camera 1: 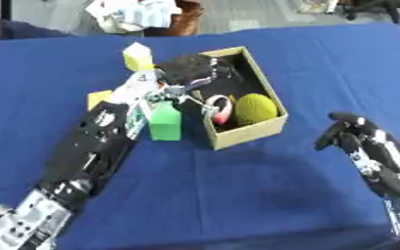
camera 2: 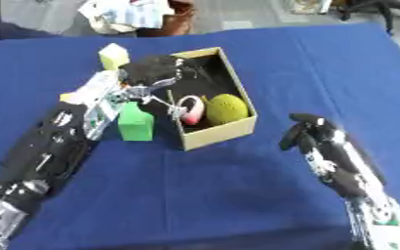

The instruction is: Pick up objects on the table and place them in the box.

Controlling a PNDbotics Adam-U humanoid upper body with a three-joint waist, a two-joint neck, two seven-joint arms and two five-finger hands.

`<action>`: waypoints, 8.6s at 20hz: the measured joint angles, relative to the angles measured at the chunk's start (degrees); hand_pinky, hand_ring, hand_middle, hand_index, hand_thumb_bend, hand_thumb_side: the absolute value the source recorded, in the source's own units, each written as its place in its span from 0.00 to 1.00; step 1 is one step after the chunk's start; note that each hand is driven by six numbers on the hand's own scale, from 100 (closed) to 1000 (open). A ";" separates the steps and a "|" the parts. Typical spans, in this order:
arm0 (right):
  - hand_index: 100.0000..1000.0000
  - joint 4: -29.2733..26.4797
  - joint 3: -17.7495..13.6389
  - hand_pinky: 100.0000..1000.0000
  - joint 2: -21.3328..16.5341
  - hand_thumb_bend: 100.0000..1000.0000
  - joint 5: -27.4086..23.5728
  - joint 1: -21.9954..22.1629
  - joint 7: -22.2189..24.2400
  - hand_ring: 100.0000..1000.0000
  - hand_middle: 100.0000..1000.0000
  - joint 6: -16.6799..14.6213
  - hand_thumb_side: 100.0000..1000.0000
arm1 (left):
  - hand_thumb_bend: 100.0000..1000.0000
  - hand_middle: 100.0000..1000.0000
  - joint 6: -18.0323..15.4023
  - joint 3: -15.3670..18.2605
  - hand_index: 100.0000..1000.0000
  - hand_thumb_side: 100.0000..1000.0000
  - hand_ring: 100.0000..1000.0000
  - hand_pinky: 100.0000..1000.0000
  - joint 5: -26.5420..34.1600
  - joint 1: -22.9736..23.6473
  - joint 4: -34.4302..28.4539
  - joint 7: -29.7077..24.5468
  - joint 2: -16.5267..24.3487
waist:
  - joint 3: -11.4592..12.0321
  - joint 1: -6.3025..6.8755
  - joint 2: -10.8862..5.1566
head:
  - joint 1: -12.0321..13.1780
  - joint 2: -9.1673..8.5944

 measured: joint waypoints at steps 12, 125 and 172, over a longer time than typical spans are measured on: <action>0.81 0.04 -0.06 0.54 -0.04 0.00 0.69 0.44 -0.03 0.55 0.51 0.05 0.41 | 0.01 0.74 10.04 7.54 0.87 0.18 0.70 0.77 9.10 4.73 -12.33 -11.10 14.05 | 1.19 0.02 0.00 | -0.25 -0.04; 0.81 1.60 1.75 0.54 0.91 0.00 0.64 -0.54 2.53 0.54 0.51 -0.46 0.40 | 0.22 0.82 3.89 4.97 0.94 0.72 0.79 0.84 -18.21 -11.67 16.79 -8.01 -2.67 | -1.10 -1.08 0.06 | -1.59 -1.03; 0.81 1.71 0.65 0.54 -0.13 0.00 1.50 -0.08 1.61 0.53 0.51 -0.08 0.40 | 0.36 0.86 5.79 -4.94 0.96 1.00 0.82 0.86 7.36 6.70 -4.73 -18.18 19.54 | 0.56 0.33 0.00 | -4.68 -0.95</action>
